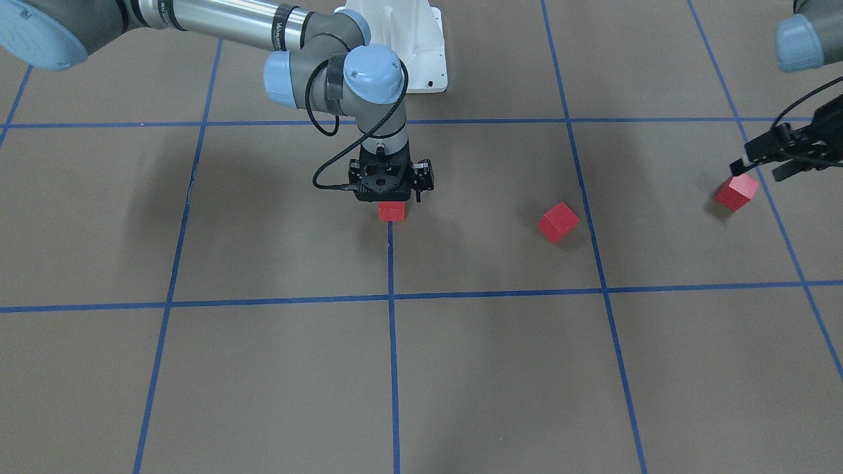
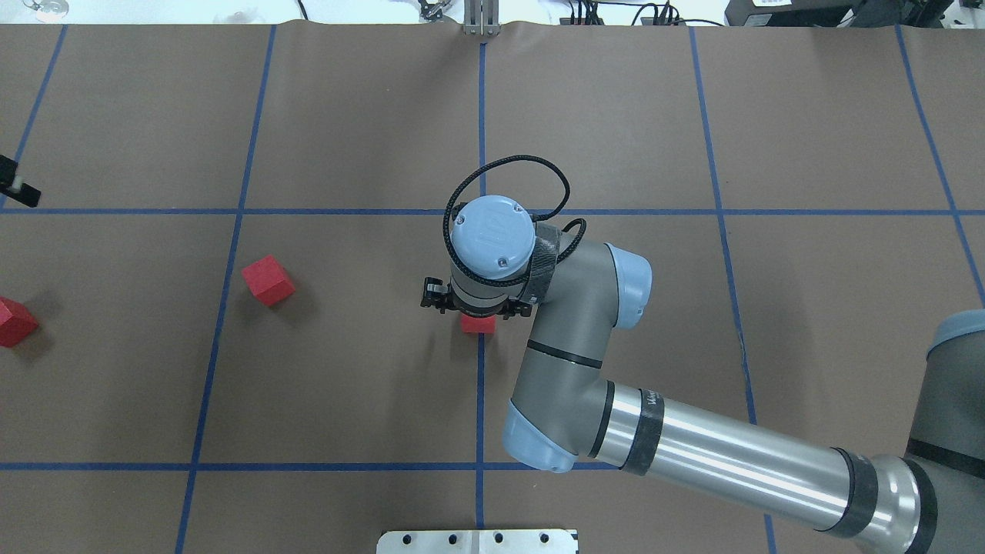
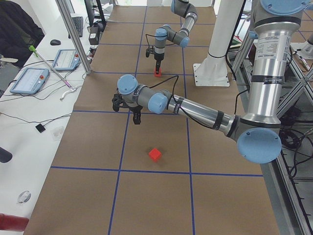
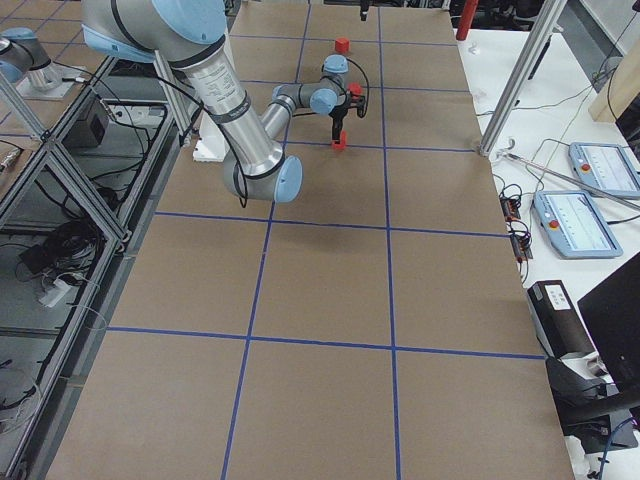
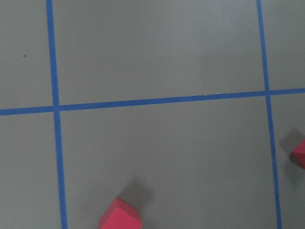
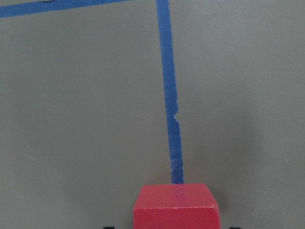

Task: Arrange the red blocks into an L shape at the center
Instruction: 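Lift the right gripper away while the left gripper grasps the nearer red cube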

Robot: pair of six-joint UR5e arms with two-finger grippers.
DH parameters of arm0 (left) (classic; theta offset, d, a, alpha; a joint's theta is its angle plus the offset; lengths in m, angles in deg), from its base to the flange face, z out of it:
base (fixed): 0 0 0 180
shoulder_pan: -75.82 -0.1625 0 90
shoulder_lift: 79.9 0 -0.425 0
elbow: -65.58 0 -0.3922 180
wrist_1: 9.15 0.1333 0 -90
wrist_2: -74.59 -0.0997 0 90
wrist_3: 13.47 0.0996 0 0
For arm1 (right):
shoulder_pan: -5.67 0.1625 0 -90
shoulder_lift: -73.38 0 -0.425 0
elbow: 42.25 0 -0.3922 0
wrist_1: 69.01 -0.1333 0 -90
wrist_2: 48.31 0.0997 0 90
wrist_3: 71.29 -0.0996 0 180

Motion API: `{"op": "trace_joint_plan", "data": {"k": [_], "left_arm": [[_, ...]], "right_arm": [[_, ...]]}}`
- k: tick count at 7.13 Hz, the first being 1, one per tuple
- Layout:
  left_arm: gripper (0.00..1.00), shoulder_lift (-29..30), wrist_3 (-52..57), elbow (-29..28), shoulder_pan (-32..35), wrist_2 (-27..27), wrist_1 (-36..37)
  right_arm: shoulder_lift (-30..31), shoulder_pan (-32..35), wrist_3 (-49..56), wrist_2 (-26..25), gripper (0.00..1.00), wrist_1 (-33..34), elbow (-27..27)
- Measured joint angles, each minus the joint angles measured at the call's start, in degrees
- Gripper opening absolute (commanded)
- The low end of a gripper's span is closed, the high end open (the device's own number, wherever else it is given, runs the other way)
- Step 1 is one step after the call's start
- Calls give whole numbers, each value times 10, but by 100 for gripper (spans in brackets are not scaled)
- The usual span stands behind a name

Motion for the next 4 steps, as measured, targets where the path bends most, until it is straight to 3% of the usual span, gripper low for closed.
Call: {"op": "trace_joint_plan", "data": {"k": [2,4], "left_arm": [[100,56,-204,0,-116,-78,-25],[100,83,-310,-6,-195,-132,-30]], "right_arm": [[49,36,2,24,100,0,-74],[89,62,6,34,100,-1,-111]]}}
